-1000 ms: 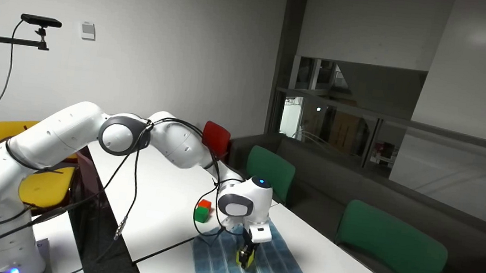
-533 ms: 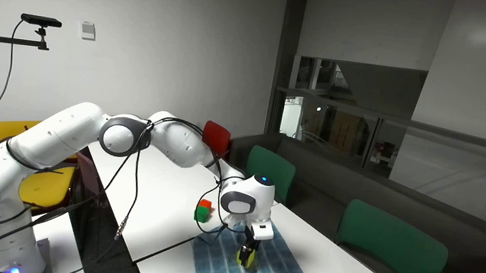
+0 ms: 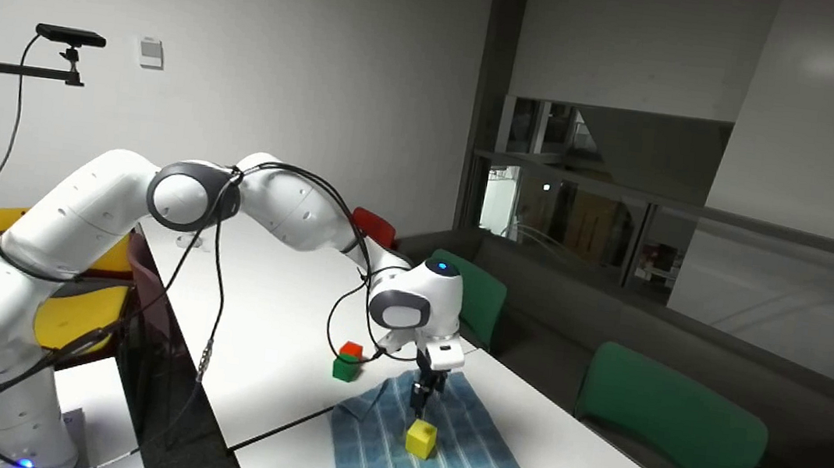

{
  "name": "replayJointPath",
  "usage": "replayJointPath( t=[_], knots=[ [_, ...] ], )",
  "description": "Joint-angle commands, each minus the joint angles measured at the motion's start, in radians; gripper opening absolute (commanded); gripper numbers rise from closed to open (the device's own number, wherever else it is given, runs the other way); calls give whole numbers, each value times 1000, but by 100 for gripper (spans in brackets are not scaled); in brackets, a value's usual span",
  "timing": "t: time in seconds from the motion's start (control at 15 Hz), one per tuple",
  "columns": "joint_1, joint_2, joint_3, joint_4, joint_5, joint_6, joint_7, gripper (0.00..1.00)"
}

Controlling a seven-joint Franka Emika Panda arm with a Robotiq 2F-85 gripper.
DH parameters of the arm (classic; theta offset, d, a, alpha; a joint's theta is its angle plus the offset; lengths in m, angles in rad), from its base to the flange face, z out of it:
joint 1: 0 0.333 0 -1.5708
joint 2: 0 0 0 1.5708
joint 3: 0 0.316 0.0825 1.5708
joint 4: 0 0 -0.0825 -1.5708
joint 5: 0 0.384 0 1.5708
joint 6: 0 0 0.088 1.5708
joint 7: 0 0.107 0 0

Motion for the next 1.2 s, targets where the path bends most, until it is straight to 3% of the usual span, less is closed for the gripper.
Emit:
replayJointPath(
  t=[0.0,0.53,0.67,0.73,0.8,1.13],
  knots=[
    [77,-206,-6,-236,-51,14,11,100],
    [169,-397,55,-507,-216,-76,-186,100],
    [176,-410,55,-552,-263,-43,-220,100],
    [170,-415,50,-569,-240,-3,-170,100],
    [167,-351,64,-491,-230,-45,-176,100],
    [167,-341,64,-492,-230,-41,-177,100]
  ],
)
